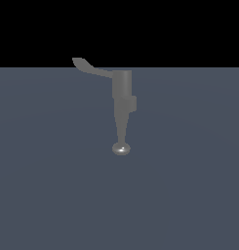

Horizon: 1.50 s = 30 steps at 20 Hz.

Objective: Turn on the faucet by rotating a designated handle.

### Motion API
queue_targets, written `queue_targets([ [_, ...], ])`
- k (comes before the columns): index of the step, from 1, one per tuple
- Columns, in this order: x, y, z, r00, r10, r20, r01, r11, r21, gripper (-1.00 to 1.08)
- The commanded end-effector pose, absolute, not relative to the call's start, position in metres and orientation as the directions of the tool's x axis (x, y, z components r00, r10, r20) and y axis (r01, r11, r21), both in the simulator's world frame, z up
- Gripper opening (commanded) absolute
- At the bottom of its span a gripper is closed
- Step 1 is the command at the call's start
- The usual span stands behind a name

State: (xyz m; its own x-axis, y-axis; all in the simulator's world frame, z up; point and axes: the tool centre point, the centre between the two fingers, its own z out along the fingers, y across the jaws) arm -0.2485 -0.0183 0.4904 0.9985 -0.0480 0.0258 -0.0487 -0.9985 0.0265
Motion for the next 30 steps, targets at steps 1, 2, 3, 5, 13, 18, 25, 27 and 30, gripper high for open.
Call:
queue_targets([
  [1, -0.248, -0.018, 0.490, 0.998, -0.052, 0.026, -0.053, -0.998, 0.026, -1.00],
  [2, -0.247, -0.018, 0.490, 0.998, -0.057, 0.026, -0.057, -0.998, 0.025, -1.00],
  [3, -0.245, -0.018, 0.490, 0.998, -0.062, 0.026, -0.062, -0.998, 0.024, -1.00],
  [5, -0.243, -0.017, 0.489, 0.997, -0.075, 0.026, -0.076, -0.997, 0.022, -1.00],
  [13, -0.222, -0.012, 0.483, 0.986, -0.167, 0.023, -0.167, -0.986, 0.005, -1.00],
  [18, -0.202, -0.006, 0.476, 0.966, -0.257, 0.018, -0.257, -0.966, -0.008, -1.00],
  [25, -0.170, 0.004, 0.461, 0.915, -0.403, 0.006, -0.403, -0.915, -0.024, -1.00],
  [27, -0.161, 0.008, 0.456, 0.896, -0.444, 0.002, -0.444, -0.896, -0.028, -1.00],
  [30, -0.147, 0.013, 0.449, 0.864, -0.503, -0.005, -0.503, -0.864, -0.031, -1.00],
])
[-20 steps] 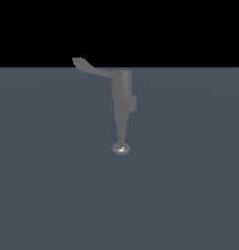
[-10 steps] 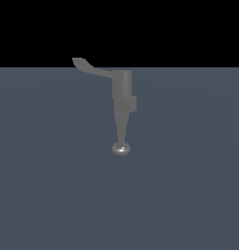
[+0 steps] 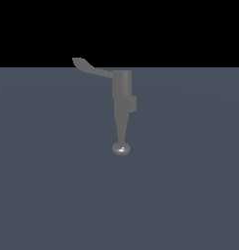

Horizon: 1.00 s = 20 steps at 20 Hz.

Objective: Turn on the faucet by rotating a designated handle.

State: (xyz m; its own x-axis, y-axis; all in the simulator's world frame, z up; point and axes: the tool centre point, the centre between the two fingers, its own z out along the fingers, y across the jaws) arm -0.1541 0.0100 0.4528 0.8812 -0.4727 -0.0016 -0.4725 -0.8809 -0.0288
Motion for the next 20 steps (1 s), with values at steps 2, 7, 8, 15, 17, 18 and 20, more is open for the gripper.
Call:
queue_targets([
  [2, -0.138, 0.016, 0.444, 0.840, -0.542, -0.009, -0.542, -0.840, -0.032, -1.00],
  [7, -0.117, 0.026, 0.429, 0.773, -0.634, -0.019, -0.634, -0.772, -0.033, -1.00],
  [8, -0.112, 0.028, 0.426, 0.758, -0.652, -0.020, -0.652, -0.758, -0.032, -1.00],
  [15, -0.084, 0.042, 0.403, 0.644, -0.765, -0.029, -0.765, -0.643, -0.026, -1.00],
  [17, -0.076, 0.046, 0.396, 0.608, -0.794, -0.031, -0.794, -0.607, -0.024, -1.00],
  [18, -0.072, 0.048, 0.392, 0.589, -0.808, -0.031, -0.808, -0.589, -0.023, -1.00],
  [20, -0.064, 0.053, 0.385, 0.551, -0.834, -0.032, -0.835, -0.551, -0.020, -1.00],
])
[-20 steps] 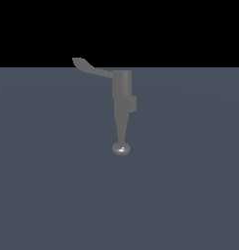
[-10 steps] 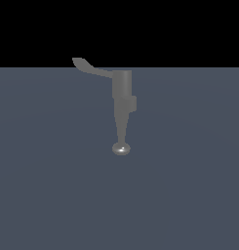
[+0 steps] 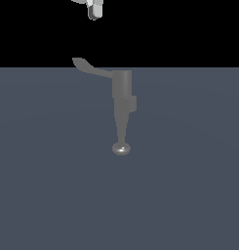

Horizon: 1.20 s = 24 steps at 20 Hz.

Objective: Turn on the faucet by rotating a designated handle.

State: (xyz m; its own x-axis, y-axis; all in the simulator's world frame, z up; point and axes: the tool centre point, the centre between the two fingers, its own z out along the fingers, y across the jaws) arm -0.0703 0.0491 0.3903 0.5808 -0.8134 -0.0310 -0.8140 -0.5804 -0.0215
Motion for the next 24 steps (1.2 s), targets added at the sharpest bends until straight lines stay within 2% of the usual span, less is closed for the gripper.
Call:
queue_targets([
  [1, -0.061, 0.055, 0.381, 0.531, -0.846, -0.032, -0.847, -0.531, -0.018, -1.00],
  [15, -0.015, 0.085, 0.325, 0.247, -0.969, -0.015, -0.969, -0.247, -0.001, -1.00],
  [24, -0.001, 0.097, 0.303, 0.139, -0.990, -0.003, -0.990, -0.139, 0.000, -1.00],
])
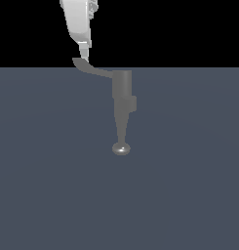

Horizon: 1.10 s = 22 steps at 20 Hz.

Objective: Turn on the faucet by rotating a designated handle.

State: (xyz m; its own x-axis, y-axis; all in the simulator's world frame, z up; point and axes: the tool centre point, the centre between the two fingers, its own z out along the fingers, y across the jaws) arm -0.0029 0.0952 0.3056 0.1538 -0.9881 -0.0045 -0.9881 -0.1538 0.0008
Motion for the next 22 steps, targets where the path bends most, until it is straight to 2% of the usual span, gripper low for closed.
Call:
queue_targets([
  [1, 0.000, 0.097, 0.302, 0.133, -0.991, -0.002, -0.991, -0.133, 0.000, -1.00],
  [10, 0.001, 0.099, 0.299, 0.119, -0.993, 0.000, -0.993, -0.119, 0.000, -1.00],
  [22, -0.035, 0.094, 0.299, 0.119, -0.993, 0.000, -0.993, -0.119, 0.000, -1.00],
])
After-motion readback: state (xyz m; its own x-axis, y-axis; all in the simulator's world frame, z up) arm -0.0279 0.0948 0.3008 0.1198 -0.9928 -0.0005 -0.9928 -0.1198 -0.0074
